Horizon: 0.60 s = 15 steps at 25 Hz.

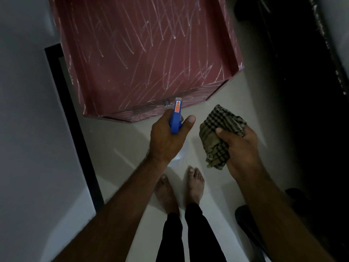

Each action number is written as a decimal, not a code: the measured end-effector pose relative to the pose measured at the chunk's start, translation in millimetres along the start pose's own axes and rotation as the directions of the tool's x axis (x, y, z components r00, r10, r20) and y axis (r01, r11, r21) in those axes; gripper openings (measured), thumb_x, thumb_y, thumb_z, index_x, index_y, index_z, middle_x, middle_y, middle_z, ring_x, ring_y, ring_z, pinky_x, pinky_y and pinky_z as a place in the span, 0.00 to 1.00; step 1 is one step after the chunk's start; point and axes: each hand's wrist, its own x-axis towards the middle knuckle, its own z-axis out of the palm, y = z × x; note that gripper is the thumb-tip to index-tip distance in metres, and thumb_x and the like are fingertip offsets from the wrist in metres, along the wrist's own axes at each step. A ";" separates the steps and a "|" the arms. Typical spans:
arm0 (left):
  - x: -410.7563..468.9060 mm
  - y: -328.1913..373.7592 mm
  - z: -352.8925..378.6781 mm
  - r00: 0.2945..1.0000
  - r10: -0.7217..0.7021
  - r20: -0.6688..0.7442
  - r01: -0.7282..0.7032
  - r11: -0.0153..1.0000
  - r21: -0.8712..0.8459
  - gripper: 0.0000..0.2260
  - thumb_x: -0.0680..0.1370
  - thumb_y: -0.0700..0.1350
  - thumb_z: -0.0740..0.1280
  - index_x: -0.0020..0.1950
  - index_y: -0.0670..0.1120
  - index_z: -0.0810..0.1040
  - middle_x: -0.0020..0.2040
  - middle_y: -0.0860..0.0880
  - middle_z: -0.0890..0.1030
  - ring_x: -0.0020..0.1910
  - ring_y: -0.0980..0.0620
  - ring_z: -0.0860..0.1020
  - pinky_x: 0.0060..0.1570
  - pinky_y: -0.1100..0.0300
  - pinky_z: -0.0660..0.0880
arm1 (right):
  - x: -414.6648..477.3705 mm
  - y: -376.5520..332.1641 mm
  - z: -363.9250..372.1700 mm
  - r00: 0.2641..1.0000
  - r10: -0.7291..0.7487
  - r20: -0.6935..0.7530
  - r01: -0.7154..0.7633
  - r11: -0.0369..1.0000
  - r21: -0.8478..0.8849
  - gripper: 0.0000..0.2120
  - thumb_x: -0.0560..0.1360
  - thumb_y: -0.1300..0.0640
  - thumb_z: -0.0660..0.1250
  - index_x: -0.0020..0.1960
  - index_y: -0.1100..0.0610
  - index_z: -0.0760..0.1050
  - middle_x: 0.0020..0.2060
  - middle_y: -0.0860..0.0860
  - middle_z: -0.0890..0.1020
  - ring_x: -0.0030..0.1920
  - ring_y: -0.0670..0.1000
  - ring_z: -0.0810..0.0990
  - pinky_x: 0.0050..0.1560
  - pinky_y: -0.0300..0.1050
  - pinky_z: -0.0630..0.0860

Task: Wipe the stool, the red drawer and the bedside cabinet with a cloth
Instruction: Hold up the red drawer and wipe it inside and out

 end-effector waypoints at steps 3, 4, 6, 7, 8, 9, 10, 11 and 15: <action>-8.1 4.1 1.8 0.999 -0.032 -0.035 0.031 0.999 -0.036 0.22 0.75 0.63 0.70 0.44 0.43 0.75 0.37 0.40 0.79 0.38 0.39 0.81 0.45 0.40 0.79 | -0.5 1.5 -3.0 1.000 0.001 -0.011 -0.001 1.000 -0.005 0.16 0.78 0.71 0.69 0.62 0.56 0.80 0.53 0.55 0.88 0.53 0.58 0.88 0.57 0.62 0.84; -10.2 5.5 1.9 0.998 -0.039 -0.047 0.037 0.998 -0.046 0.22 0.75 0.62 0.71 0.44 0.43 0.75 0.37 0.40 0.79 0.38 0.38 0.80 0.45 0.40 0.79 | -1.2 2.4 -3.1 1.000 0.004 -0.008 -0.004 1.000 -0.003 0.16 0.78 0.71 0.69 0.62 0.57 0.80 0.53 0.55 0.88 0.53 0.58 0.88 0.57 0.63 0.83; -12.9 6.4 0.1 0.995 -0.057 -0.077 0.053 0.997 -0.058 0.21 0.75 0.62 0.71 0.43 0.43 0.75 0.37 0.40 0.79 0.38 0.38 0.81 0.44 0.39 0.79 | -3.2 2.8 -1.3 1.000 0.006 0.009 -0.006 1.000 -0.016 0.18 0.78 0.71 0.69 0.65 0.59 0.79 0.54 0.56 0.88 0.54 0.58 0.88 0.57 0.62 0.83; -14.3 5.7 -1.3 0.993 -0.073 -0.095 0.068 0.996 -0.059 0.21 0.75 0.62 0.71 0.43 0.44 0.75 0.37 0.40 0.79 0.38 0.38 0.81 0.44 0.39 0.79 | -4.5 2.4 0.0 1.000 0.006 0.020 -0.006 1.000 -0.024 0.18 0.78 0.71 0.69 0.65 0.60 0.79 0.54 0.56 0.88 0.54 0.58 0.88 0.57 0.61 0.84; -15.8 4.5 -3.8 0.990 -0.092 -0.110 0.085 0.994 -0.065 0.21 0.75 0.63 0.71 0.43 0.44 0.75 0.37 0.41 0.80 0.38 0.39 0.82 0.44 0.39 0.79 | -5.5 2.6 1.5 1.000 0.003 0.028 -0.002 0.999 -0.033 0.18 0.78 0.71 0.69 0.66 0.60 0.79 0.54 0.57 0.87 0.53 0.58 0.88 0.56 0.60 0.84; -17.3 2.5 -6.9 0.986 -0.108 -0.125 0.099 0.992 -0.078 0.21 0.74 0.63 0.71 0.43 0.44 0.75 0.37 0.41 0.80 0.38 0.39 0.82 0.45 0.39 0.79 | -6.8 3.5 2.7 0.999 0.003 0.032 -0.001 0.999 -0.043 0.18 0.78 0.72 0.68 0.65 0.61 0.79 0.54 0.57 0.88 0.53 0.59 0.88 0.55 0.59 0.85; -19.5 -1.1 -12.3 0.982 -0.118 -0.145 0.105 0.990 -0.096 0.21 0.74 0.63 0.71 0.43 0.44 0.75 0.37 0.41 0.80 0.38 0.38 0.82 0.45 0.39 0.80 | -7.5 5.5 6.0 0.999 0.007 0.043 -0.004 0.998 -0.056 0.18 0.78 0.72 0.68 0.65 0.61 0.79 0.53 0.58 0.88 0.53 0.59 0.88 0.54 0.58 0.85; -21.8 -5.9 -19.3 0.979 -0.118 -0.167 0.100 0.989 -0.110 0.21 0.75 0.63 0.71 0.44 0.44 0.75 0.37 0.40 0.79 0.38 0.38 0.81 0.45 0.39 0.79 | -8.9 7.5 11.1 0.998 0.015 0.057 -0.011 0.998 -0.064 0.18 0.78 0.73 0.67 0.64 0.61 0.79 0.52 0.58 0.88 0.52 0.60 0.88 0.52 0.57 0.86; -34.4 -27.6 -52.4 0.963 -0.137 -0.233 0.112 0.987 -0.118 0.20 0.75 0.61 0.72 0.44 0.45 0.75 0.37 0.40 0.79 0.38 0.37 0.81 0.45 0.38 0.79 | -16.6 17.9 44.2 0.989 0.016 0.144 0.002 0.992 -0.124 0.19 0.78 0.73 0.64 0.65 0.60 0.79 0.52 0.57 0.88 0.51 0.59 0.88 0.49 0.54 0.85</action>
